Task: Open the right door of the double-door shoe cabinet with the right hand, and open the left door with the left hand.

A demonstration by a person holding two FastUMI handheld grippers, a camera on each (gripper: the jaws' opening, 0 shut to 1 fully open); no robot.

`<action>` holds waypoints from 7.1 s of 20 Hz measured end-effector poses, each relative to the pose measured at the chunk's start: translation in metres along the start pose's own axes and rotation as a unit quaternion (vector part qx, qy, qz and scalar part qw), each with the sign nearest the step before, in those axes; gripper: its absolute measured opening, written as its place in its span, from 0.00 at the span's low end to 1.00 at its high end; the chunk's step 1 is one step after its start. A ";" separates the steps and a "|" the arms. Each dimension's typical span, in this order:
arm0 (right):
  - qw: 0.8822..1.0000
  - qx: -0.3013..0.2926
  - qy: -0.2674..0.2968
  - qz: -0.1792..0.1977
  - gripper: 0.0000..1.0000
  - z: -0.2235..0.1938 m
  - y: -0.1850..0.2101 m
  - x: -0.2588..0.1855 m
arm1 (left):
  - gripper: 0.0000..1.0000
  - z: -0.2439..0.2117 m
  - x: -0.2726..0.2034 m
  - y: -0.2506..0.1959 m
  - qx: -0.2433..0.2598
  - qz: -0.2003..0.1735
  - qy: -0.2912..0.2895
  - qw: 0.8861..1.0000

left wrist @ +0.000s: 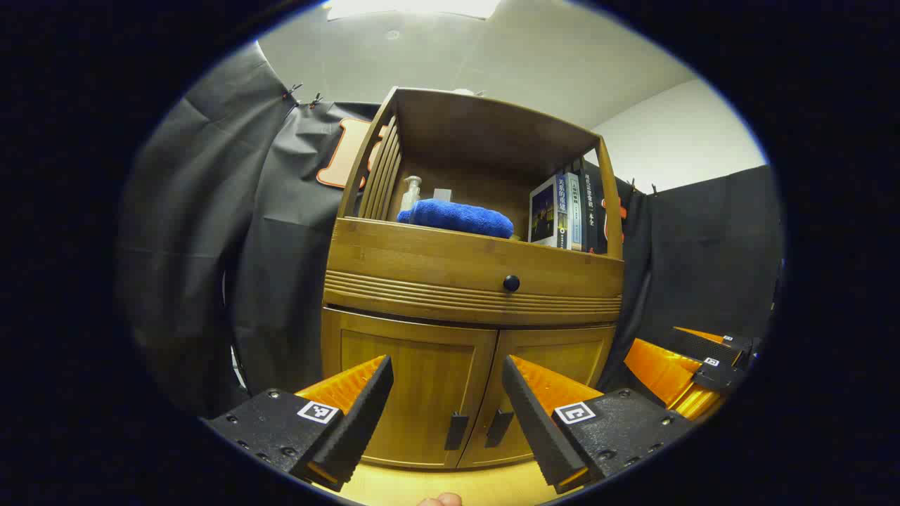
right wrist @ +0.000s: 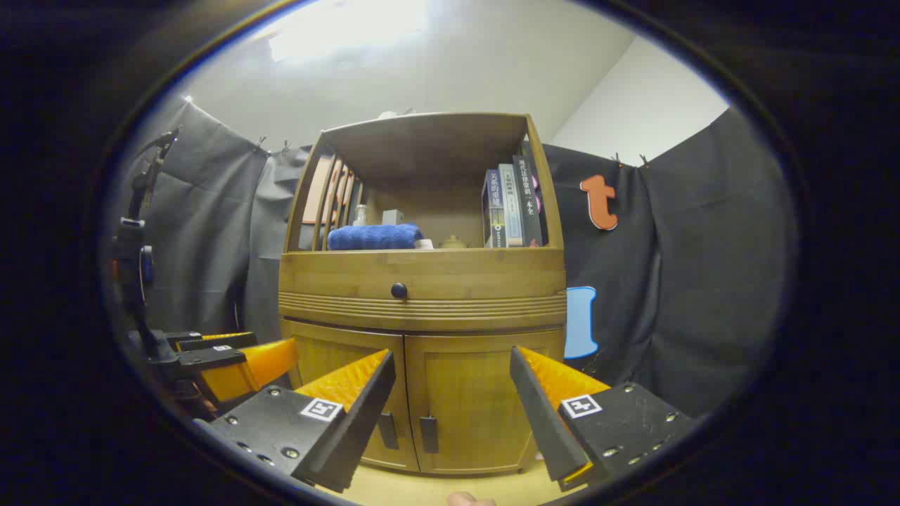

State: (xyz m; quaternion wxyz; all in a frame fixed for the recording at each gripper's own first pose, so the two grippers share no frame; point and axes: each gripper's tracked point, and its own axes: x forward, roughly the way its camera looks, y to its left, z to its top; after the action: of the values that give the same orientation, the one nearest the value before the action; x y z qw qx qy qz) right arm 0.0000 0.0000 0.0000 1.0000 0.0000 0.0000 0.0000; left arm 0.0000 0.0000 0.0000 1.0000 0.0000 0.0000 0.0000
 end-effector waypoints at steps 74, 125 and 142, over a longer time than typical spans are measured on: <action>1.000 0.011 0.010 0.019 0.97 -0.020 -0.012 0.000 | 0.96 0.009 -0.002 -0.012 0.013 -0.001 -0.035 0.999; 0.978 -0.021 0.206 0.033 0.65 -0.247 0.036 0.132 | 0.92 0.023 -0.038 0.127 0.076 0.183 -0.036 0.979; 0.975 0.022 0.214 -0.052 0.28 -0.254 0.023 0.089 | 0.92 0.005 -0.023 0.119 0.047 0.155 -0.010 0.987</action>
State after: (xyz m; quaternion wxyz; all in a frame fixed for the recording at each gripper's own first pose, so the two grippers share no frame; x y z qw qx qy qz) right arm 0.0892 0.0228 -0.2536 0.9752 0.0220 0.2140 -0.0520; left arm -0.0232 0.1190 0.0050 0.9867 0.0473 -0.0097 0.1553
